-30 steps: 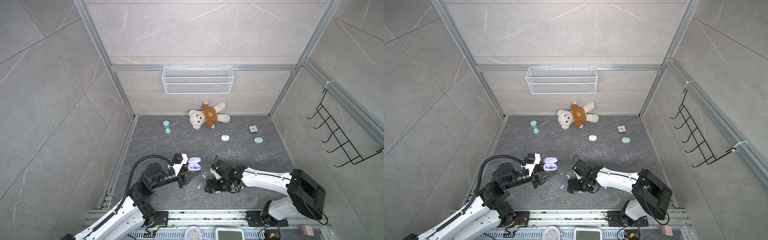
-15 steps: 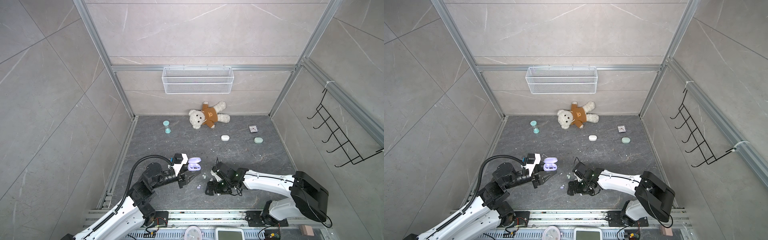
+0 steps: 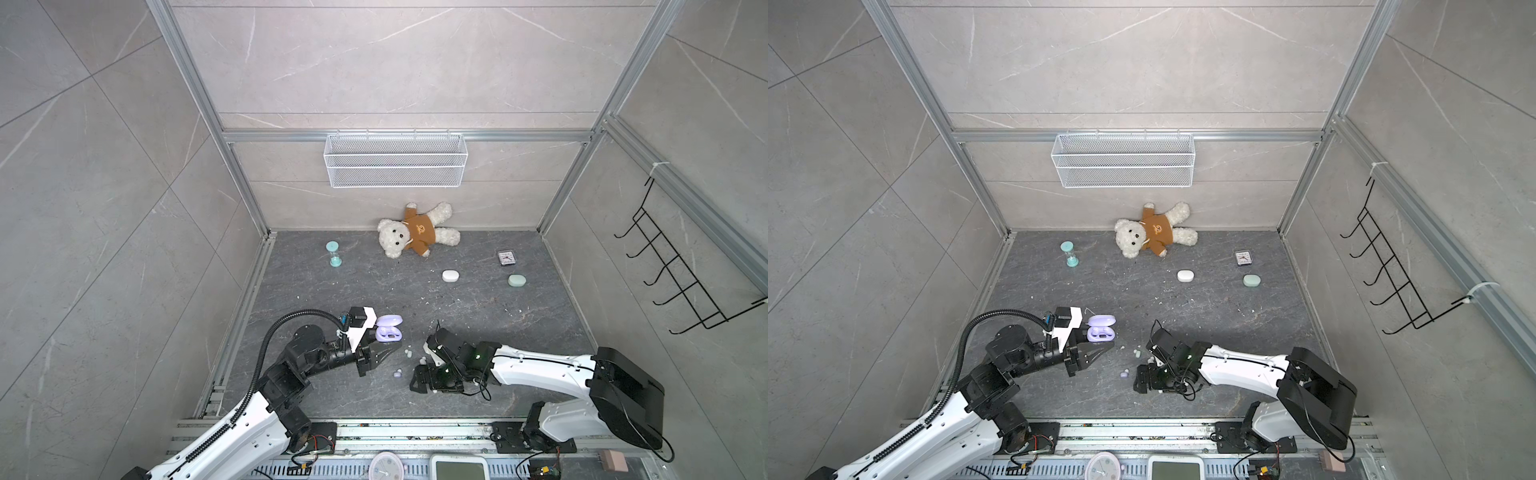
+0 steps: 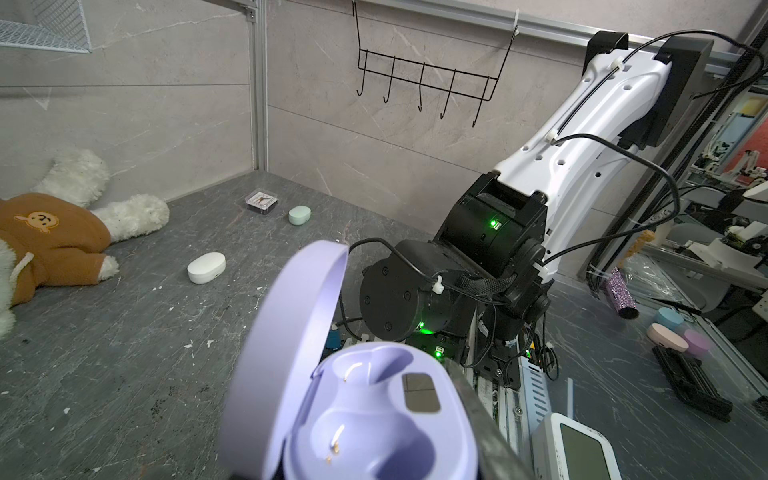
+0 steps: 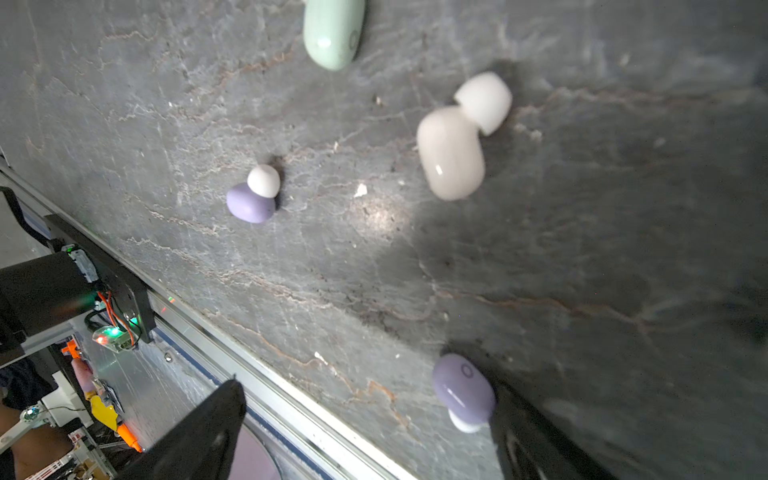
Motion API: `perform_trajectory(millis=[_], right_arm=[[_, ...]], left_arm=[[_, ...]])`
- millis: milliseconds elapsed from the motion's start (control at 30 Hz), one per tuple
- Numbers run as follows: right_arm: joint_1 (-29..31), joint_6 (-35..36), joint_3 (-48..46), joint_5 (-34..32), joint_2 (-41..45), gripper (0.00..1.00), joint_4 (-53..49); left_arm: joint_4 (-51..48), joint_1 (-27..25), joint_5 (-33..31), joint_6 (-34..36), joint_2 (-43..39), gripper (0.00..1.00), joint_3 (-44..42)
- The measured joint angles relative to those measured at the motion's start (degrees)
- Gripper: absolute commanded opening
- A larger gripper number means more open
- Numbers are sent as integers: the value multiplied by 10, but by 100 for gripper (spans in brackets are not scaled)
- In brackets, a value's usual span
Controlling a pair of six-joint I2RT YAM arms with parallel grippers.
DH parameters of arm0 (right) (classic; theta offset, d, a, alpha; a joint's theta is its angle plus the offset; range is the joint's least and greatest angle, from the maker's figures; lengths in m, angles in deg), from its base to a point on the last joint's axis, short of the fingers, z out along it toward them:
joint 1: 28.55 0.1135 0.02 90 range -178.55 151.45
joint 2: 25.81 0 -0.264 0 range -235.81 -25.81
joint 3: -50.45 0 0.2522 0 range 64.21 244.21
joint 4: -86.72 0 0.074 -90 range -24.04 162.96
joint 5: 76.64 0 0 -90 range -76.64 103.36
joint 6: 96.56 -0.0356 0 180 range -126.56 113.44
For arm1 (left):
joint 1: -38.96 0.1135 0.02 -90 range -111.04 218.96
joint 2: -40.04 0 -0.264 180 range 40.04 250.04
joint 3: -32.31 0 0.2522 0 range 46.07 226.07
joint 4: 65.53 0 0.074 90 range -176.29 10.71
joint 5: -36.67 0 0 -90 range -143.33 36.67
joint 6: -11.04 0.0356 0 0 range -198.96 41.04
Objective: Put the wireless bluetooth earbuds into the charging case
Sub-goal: 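Move the right gripper over the scattered earbuds near the robot, then lower the right gripper toward the small lavender earbud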
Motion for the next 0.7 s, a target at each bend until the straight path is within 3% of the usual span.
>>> perform_trajectory(millis=[700], right_arm=[[-22, -14, -24, 14, 12, 92, 46]], left_arm=[[-1, 0, 0, 0, -2, 15, 0]])
